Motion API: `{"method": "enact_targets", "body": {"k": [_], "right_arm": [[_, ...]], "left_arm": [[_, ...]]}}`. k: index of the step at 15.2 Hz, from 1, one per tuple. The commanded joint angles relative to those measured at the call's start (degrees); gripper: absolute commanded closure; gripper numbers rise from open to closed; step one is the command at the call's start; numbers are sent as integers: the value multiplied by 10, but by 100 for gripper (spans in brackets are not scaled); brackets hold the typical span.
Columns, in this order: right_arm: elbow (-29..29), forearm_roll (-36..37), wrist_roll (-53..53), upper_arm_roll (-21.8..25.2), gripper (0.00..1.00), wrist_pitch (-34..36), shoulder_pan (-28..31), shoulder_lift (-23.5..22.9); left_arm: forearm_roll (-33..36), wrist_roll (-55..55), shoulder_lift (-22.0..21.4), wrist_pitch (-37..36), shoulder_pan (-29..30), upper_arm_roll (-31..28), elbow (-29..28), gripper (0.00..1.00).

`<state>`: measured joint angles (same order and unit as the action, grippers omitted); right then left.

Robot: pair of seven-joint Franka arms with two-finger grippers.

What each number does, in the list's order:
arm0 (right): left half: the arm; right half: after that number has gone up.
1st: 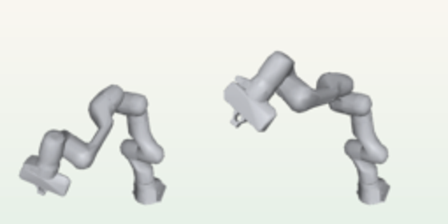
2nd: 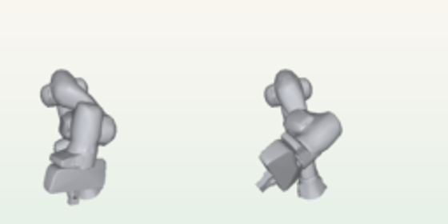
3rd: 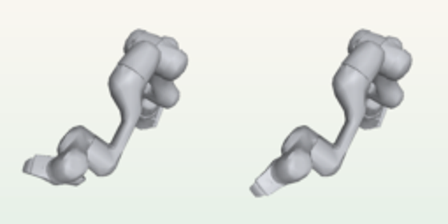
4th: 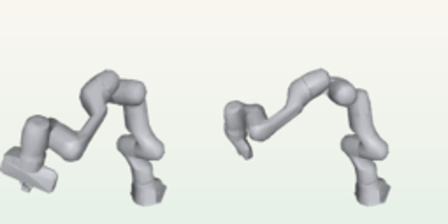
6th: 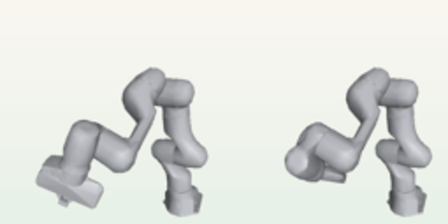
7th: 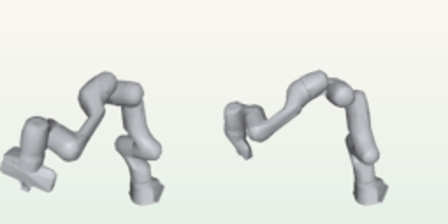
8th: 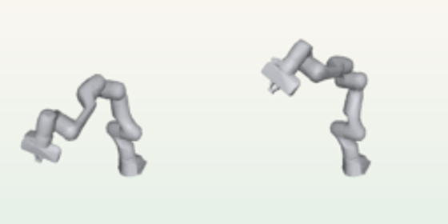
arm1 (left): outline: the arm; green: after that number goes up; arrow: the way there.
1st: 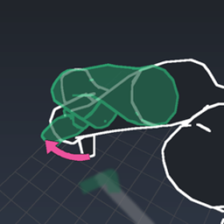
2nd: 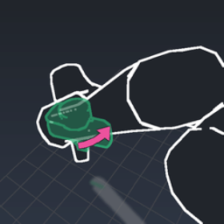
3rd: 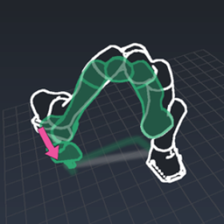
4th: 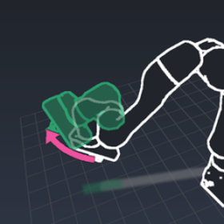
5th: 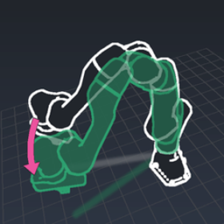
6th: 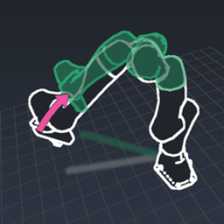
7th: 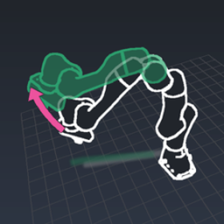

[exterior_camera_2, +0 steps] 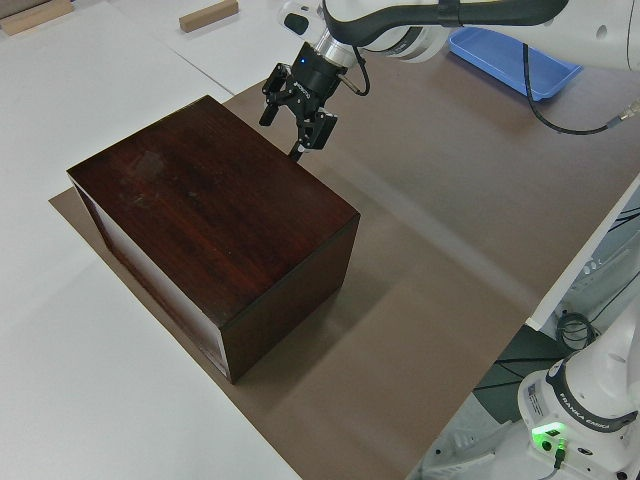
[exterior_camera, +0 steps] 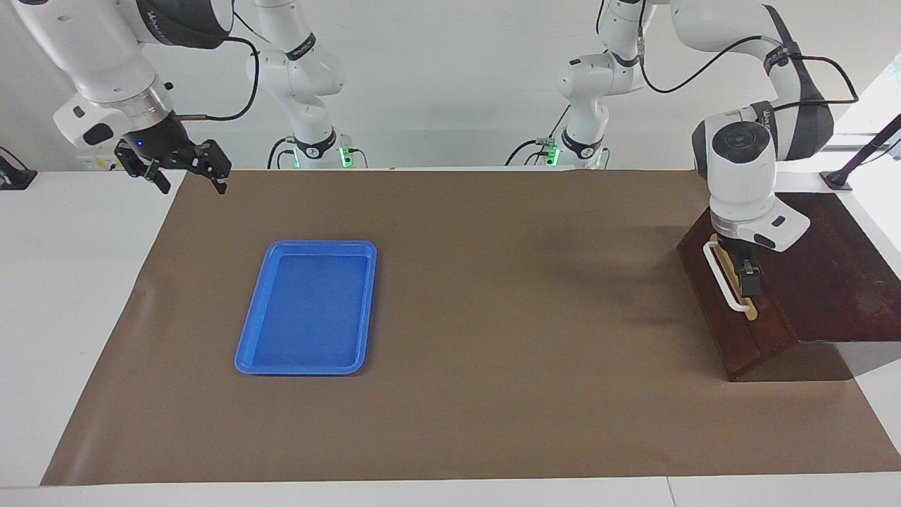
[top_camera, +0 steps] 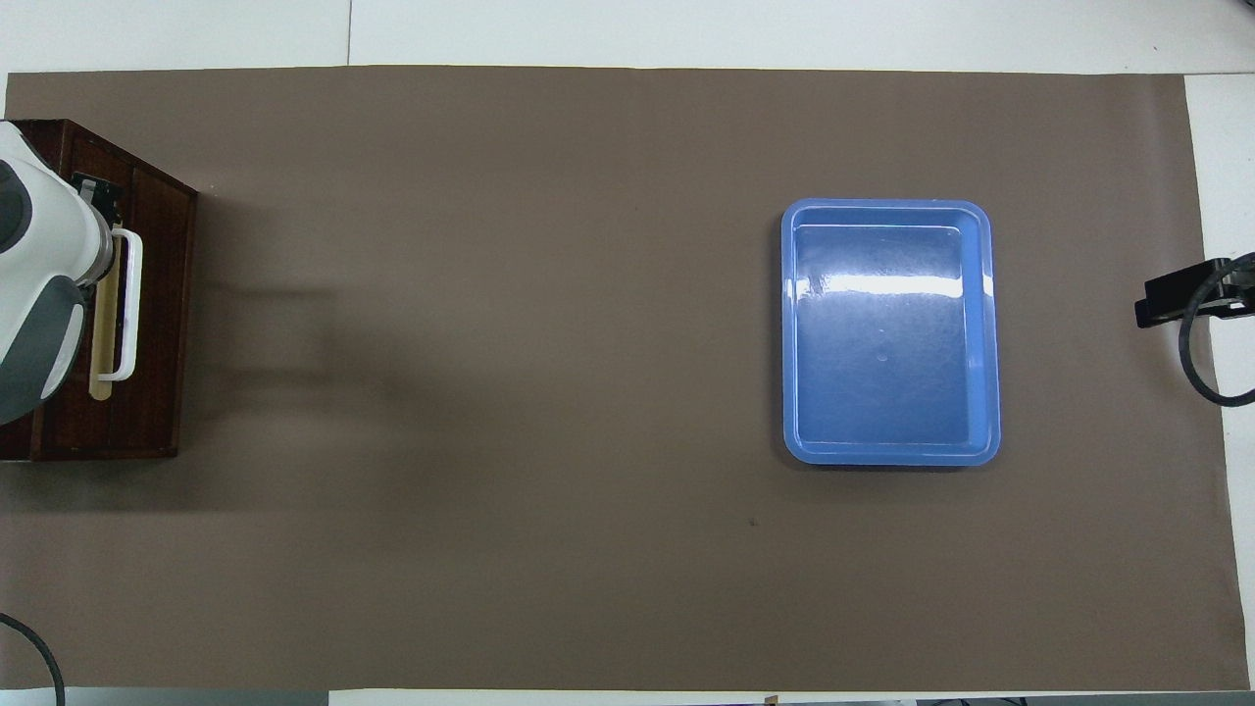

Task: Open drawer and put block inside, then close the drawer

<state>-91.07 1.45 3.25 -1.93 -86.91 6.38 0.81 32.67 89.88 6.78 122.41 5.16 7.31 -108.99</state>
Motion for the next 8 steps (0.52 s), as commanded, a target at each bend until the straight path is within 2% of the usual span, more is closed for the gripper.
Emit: {"method": "enact_targets", "body": {"k": [1,4,5,8], "right_arm": [[7,-2,-11,-4,0,10,3,-3],[7,-2,-11,-5,0,10,4,-1],[6,-3,-11,-5,0,10,4,-1],[6,-2,-9,-6,0,10,3,0]], "left_arm": [[-77,-87,-20,-36,1,1,36,0],[-232,-344,-51,-174,3,-6,109,0],[-259,-415,-60,-212,4,-7,119,0],[-278,-591,-77,-298,-7,2,120,0]]}}
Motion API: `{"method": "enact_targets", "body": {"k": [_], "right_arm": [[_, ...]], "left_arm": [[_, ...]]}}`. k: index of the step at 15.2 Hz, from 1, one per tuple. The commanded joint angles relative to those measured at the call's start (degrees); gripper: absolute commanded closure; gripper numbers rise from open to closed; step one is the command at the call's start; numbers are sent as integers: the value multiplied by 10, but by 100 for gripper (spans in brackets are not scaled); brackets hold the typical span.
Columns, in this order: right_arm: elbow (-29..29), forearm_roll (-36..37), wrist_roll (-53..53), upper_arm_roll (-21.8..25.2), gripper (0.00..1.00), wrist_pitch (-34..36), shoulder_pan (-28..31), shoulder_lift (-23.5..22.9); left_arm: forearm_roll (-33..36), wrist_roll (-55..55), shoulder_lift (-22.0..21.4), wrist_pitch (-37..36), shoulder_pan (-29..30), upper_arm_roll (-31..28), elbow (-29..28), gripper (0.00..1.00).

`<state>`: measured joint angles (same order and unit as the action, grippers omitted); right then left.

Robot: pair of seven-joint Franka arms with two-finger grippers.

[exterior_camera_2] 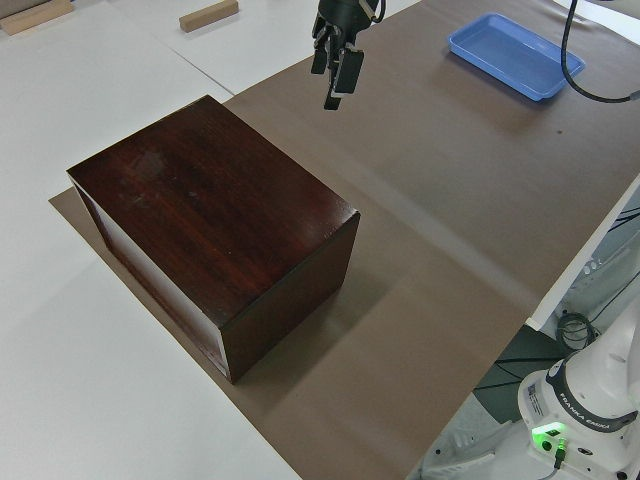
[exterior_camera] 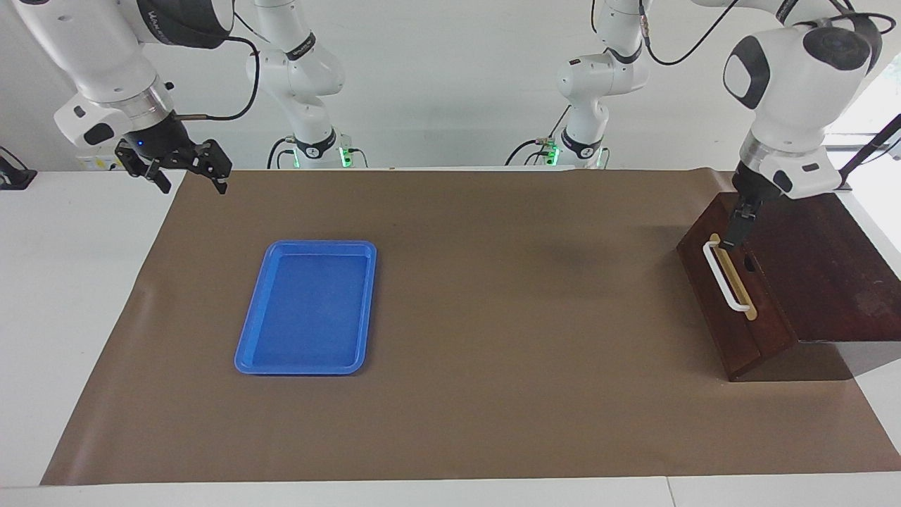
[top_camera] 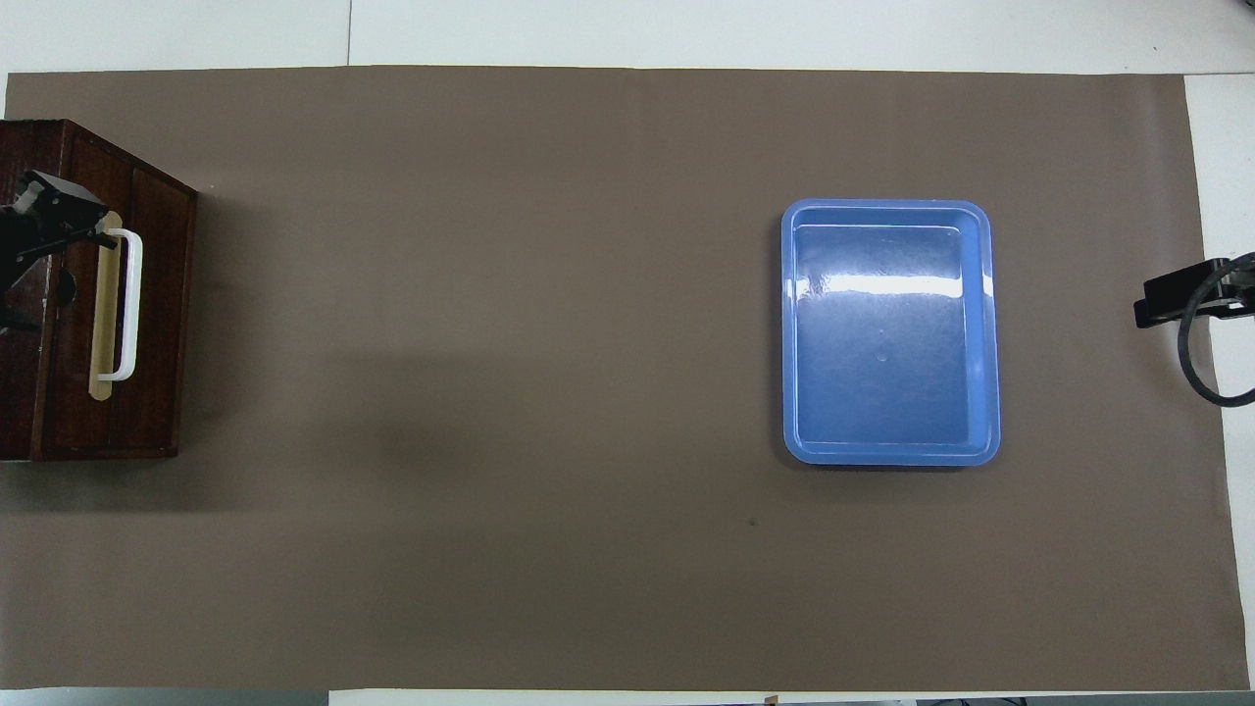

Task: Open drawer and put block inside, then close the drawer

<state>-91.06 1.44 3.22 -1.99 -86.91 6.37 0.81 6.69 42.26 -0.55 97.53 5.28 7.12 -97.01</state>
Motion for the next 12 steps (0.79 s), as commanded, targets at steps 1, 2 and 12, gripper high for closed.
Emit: {"method": "enact_targets", "body": {"k": [1,2,12], "right_arm": [[6,-2,-8,-6,0,10,3,0],[6,-2,-8,-6,0,10,3,0],[6,-1,-8,-8,0,4,0,1]], "left_arm": [[-26,-165,-9,-64,-22,4,-1,0],[-33,-198,-13,-64,-39,-3,-7,0],[-69,-303,10,-110,-41,2,21,0]]}}
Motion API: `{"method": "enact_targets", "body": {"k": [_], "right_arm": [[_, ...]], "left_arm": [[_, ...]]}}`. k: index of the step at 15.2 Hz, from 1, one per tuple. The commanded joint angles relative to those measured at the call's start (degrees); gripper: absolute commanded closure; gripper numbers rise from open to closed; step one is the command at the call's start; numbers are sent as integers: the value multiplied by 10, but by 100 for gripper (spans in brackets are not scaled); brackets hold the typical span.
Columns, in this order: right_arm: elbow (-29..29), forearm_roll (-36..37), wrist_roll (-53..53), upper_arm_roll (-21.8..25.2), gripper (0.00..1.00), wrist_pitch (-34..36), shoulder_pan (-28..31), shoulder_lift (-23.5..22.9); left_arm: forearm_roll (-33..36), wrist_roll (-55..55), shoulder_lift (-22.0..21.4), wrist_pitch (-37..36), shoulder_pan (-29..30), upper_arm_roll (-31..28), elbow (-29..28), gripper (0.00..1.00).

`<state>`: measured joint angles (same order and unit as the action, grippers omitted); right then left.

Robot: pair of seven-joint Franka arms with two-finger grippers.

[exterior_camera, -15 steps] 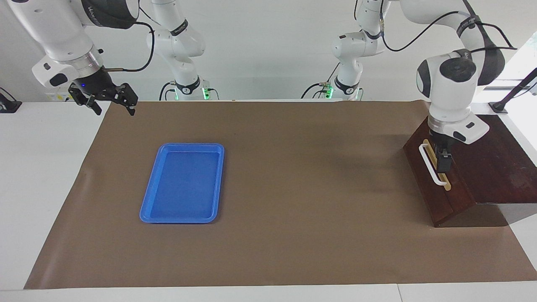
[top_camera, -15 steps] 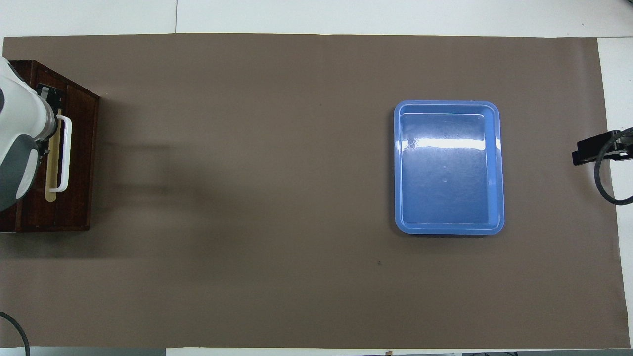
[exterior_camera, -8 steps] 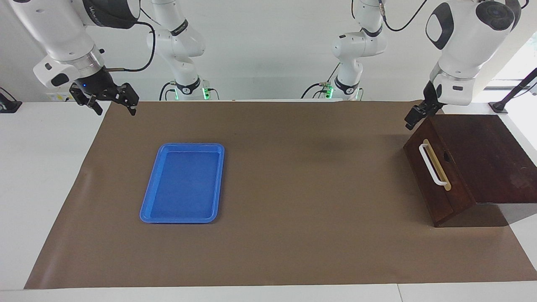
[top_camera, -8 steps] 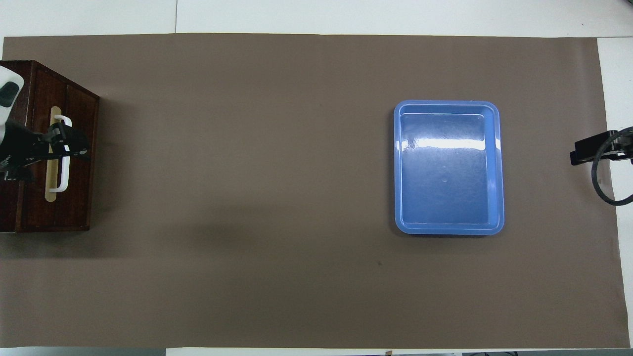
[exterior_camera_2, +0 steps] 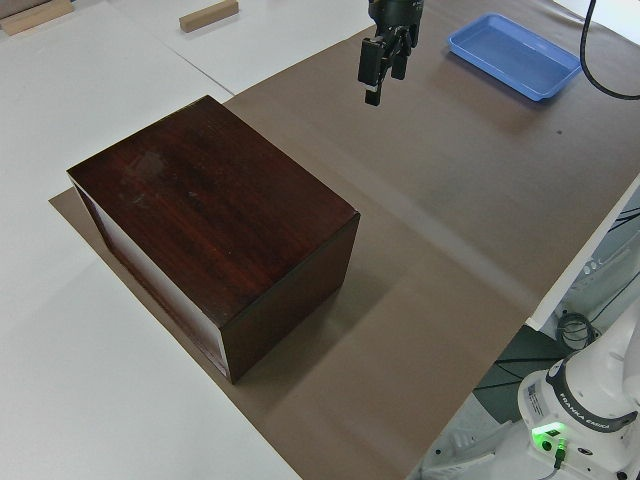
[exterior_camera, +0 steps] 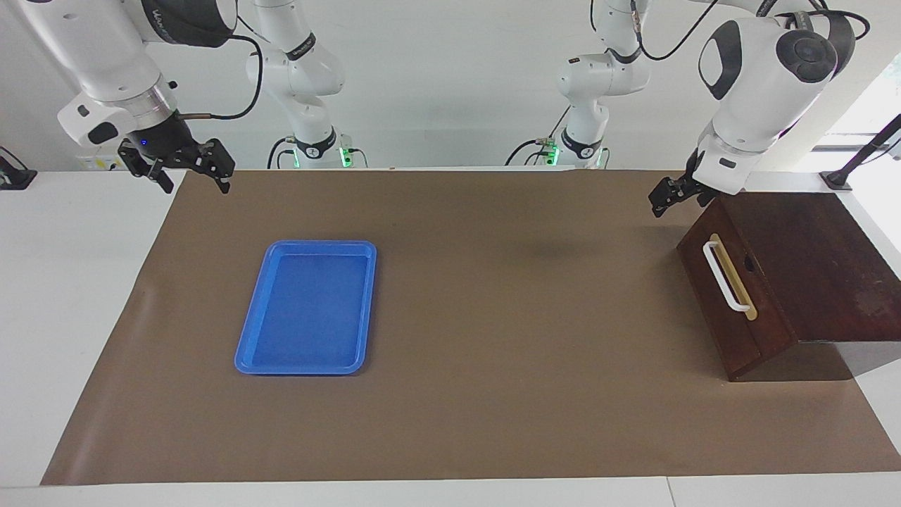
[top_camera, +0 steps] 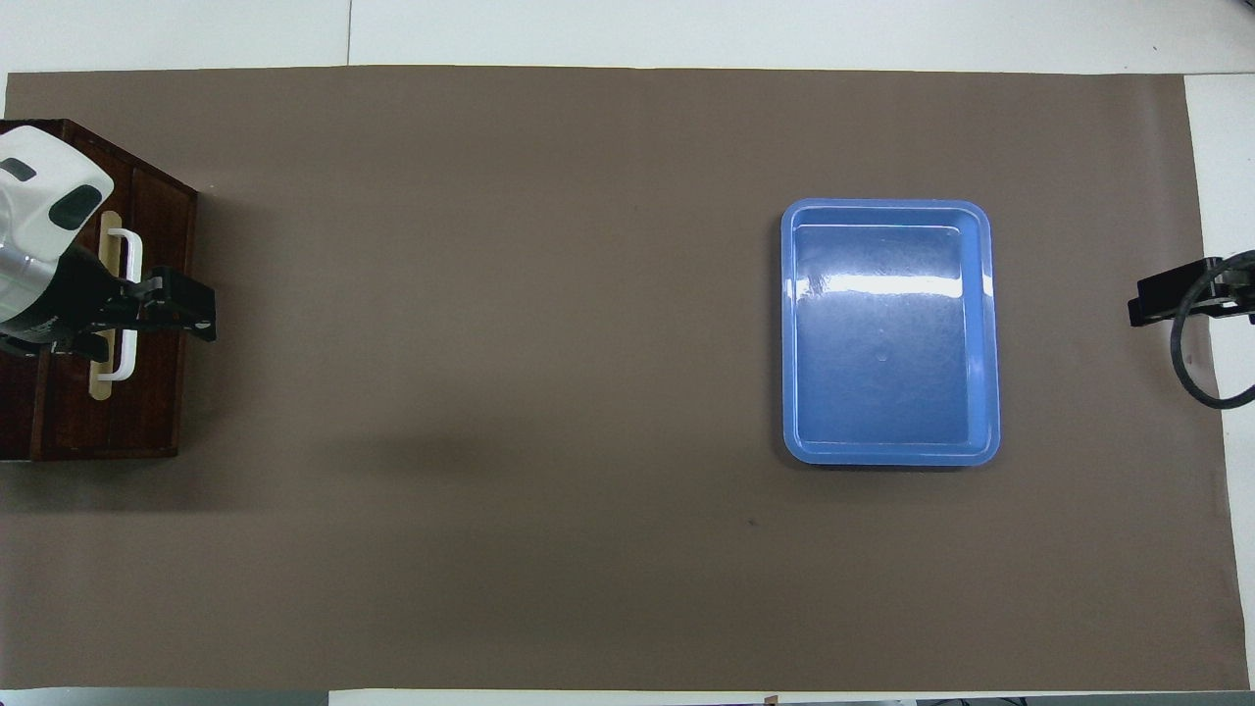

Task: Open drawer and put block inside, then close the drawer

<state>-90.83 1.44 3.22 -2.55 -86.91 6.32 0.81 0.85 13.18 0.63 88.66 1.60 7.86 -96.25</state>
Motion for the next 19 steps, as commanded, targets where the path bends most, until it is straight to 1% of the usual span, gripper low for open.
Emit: {"method": "enact_targets", "body": {"k": [1,10,13,15,19], "right_arm": [[4,-1,-8,-3,0,3,1,1],[4,-2,-8,-3,0,3,1,1],[5,-1,-8,-3,0,3,1,1],[4,-2,-8,-3,0,3,1,1],[5,-2,-8,-3,0,3,1,1]], "left_arm": [[-10,-13,-5,-19,0,-5,12,0],[-9,-17,-12,-21,-2,-4,11,0],[-5,-45,-13,-17,-5,-2,16,0],[-5,-63,-14,-18,2,-5,19,0],[-6,-66,-18,-16,11,-5,16,0]]}}
